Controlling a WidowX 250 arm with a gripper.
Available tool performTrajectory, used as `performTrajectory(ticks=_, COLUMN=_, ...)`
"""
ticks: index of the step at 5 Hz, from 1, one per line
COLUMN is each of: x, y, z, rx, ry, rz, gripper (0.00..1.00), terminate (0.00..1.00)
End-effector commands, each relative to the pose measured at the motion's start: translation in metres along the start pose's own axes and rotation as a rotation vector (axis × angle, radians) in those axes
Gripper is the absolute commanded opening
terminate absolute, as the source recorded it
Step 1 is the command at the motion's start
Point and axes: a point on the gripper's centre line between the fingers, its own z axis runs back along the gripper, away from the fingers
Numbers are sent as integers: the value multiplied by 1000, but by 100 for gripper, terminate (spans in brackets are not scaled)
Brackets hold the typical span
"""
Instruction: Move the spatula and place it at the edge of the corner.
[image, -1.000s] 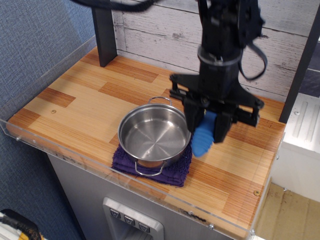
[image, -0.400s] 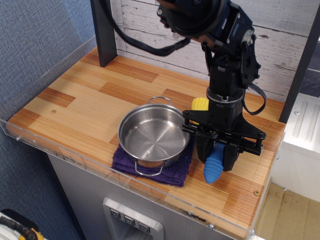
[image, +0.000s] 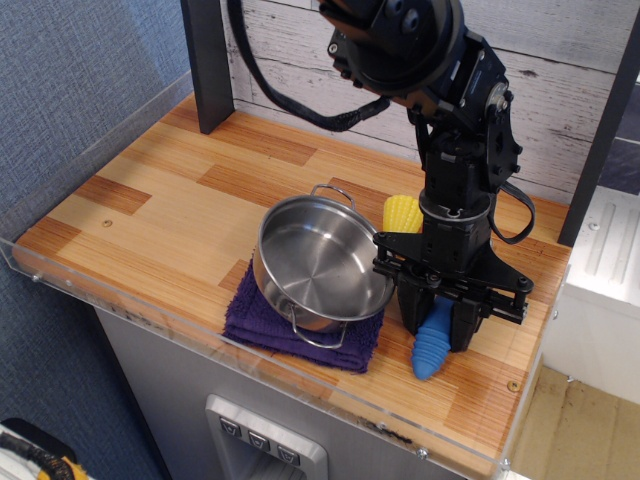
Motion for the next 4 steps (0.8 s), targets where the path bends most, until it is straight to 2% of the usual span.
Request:
performTrajectory(ticks=1, x=1, y=6, z=12, rx=-17, ry=-19, rz=8, gripper=100, terminate=0)
performTrajectory(ticks=2, x=3, y=7, z=33, rx=-30, ry=-45, rz=8, gripper=100, terminate=0)
performTrajectory(ticks=4, x=7, y=21, z=109, rx=-41, ry=-146, rz=30, gripper=100, terminate=0)
